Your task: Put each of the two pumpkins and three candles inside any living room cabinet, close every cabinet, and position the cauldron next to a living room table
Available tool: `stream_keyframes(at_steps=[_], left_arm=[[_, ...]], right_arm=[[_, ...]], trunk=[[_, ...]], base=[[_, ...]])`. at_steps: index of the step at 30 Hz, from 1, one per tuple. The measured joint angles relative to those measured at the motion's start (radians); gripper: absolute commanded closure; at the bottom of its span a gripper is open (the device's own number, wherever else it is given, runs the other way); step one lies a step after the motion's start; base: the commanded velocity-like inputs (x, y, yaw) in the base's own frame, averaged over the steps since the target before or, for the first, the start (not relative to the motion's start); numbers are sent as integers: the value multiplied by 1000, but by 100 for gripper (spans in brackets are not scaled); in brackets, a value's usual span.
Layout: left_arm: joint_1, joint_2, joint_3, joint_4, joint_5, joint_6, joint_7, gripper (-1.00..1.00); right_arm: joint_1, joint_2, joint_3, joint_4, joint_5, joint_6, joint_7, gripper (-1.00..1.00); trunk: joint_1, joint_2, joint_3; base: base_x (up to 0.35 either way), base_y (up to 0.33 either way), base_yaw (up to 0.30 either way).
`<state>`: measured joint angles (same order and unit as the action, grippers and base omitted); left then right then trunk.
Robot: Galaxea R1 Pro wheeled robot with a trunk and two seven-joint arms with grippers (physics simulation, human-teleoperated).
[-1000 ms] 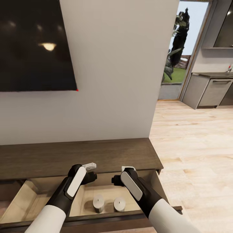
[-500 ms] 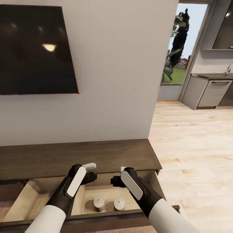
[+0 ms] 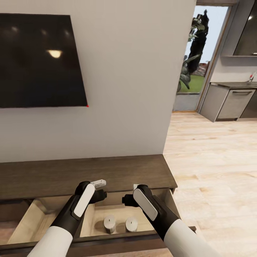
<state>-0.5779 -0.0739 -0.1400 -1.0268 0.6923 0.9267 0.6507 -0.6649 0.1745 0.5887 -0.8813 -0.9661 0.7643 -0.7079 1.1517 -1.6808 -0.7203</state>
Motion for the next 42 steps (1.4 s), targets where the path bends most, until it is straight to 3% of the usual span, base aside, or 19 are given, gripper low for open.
stream_keyframes(at_steps=[16,29,42], left_arm=[[0,0,0,2,0,0,0,-100],[0,2,0,1,-1,-1,0,-100],[0,2,0,3,-2,-1,1,-100]], right_arm=[[0,0,1,-10,1,-5,0,-100],[0,0,3,-10,1,-7,0,-100],[0,0,2,-11,1,-7,1,-100]], trunk=[[-61,112,50],[-111,203,91],[-161,294,132]], base=[[0,0,5],[0,0,220],[0,0,26]])
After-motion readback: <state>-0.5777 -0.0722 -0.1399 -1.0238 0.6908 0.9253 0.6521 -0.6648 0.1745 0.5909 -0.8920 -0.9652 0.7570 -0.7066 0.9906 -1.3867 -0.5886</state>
